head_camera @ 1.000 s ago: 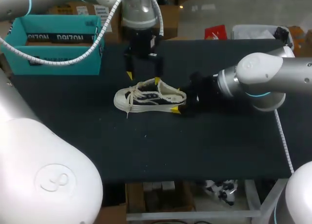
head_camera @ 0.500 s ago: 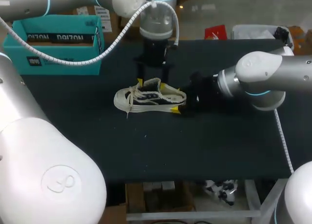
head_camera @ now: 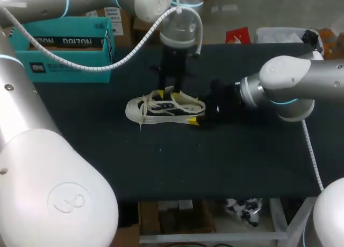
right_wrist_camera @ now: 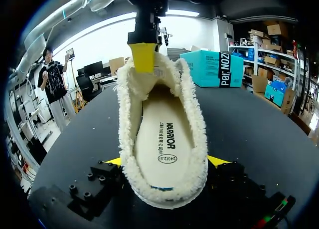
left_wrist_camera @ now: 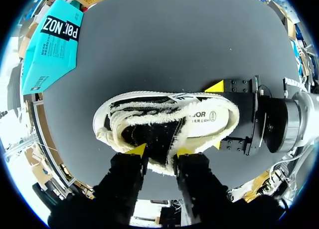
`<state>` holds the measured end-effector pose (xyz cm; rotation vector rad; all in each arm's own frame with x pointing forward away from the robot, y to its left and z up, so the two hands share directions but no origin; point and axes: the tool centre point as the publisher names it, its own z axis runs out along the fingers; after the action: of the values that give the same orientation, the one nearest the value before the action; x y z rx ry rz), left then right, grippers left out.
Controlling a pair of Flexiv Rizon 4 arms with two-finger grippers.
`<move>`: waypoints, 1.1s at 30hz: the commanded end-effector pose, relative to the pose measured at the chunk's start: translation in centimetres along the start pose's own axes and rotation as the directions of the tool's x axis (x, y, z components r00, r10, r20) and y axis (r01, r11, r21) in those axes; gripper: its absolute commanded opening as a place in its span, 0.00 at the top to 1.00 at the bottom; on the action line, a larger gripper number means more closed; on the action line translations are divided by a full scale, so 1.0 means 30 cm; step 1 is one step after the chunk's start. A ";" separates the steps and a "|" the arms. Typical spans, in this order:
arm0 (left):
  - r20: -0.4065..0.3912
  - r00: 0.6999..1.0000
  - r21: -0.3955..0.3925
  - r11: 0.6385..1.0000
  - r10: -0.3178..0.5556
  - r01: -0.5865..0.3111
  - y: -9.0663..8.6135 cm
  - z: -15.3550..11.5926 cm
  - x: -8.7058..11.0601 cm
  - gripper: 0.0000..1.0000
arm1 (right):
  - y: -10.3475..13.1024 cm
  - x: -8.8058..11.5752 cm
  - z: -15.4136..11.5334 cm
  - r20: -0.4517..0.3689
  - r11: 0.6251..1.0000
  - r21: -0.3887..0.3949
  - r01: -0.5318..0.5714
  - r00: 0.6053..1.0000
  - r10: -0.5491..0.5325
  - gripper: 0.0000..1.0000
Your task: Open the shoe tongue, take the insole out of the shoe, put the insole back into the shoe, and pack the shoe into the shoebox
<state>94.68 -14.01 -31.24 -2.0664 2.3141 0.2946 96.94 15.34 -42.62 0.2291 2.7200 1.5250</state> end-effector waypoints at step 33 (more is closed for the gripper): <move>-0.312 0.948 0.037 0.996 -0.067 0.083 0.055 0.081 -0.295 1.00 | -0.013 -0.002 0.004 0.000 1.000 -0.003 0.001 1.000 -0.001 1.00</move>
<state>93.60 -5.53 -31.57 -2.2823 2.3454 -0.0521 96.89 15.43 -42.57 0.2268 2.7192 1.5265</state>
